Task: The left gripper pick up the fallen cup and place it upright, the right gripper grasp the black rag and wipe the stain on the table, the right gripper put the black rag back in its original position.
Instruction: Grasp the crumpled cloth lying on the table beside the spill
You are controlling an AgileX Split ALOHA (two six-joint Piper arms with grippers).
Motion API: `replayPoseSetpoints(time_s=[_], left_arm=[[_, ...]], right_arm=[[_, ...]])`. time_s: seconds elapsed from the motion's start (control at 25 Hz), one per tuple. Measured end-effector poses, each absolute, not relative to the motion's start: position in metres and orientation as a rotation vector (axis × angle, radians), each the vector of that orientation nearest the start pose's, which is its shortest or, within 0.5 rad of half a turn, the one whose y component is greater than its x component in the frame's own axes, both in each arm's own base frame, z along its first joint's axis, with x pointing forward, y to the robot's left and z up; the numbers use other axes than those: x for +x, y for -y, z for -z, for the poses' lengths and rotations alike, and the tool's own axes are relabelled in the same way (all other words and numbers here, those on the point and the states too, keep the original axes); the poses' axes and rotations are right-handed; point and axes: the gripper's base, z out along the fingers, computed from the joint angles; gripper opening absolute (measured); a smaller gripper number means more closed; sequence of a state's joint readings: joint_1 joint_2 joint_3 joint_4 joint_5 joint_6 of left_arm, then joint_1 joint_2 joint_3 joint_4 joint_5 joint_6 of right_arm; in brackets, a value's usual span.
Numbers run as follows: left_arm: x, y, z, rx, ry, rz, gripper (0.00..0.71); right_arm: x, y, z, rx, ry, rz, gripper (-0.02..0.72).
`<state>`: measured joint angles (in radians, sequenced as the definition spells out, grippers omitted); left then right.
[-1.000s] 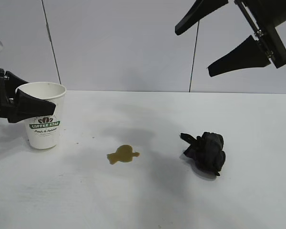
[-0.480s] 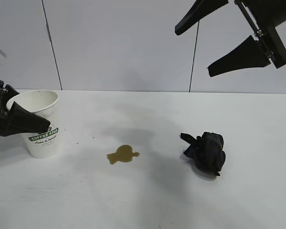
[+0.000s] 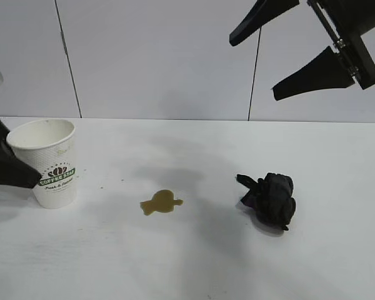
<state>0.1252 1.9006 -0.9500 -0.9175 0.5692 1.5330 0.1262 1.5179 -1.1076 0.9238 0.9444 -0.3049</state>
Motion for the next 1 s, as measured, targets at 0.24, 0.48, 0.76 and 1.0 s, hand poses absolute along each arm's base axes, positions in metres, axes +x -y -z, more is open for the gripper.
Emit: replayPoseSetpoints(time_s=[0.24, 0.48, 0.76, 1.0], left_arm=[[0.341, -0.028, -0.17, 0.196, -2.528, 0.143, 0.629], [0.309, -0.062, -0.271, -0.144, -2.205, 0.03, 0.619], [0.213, -0.043, -0.387, -0.092, -1.841, -0.01, 0.618], [0.102, -0.001, -0.438, 0.047, -1.584, -0.002, 0.618]], right_arm=[[0.295, -0.097, -0.289, 0.027, -2.581, -1.089, 0.544], [0.295, -0.097, -0.289, 0.026, -2.582, -1.089, 0.544], [0.295, -0.096, -0.289, 0.019, -2.587, -1.08, 0.544], [0.294, -0.096, -0.288, 0.0, -2.599, -1.058, 0.544]])
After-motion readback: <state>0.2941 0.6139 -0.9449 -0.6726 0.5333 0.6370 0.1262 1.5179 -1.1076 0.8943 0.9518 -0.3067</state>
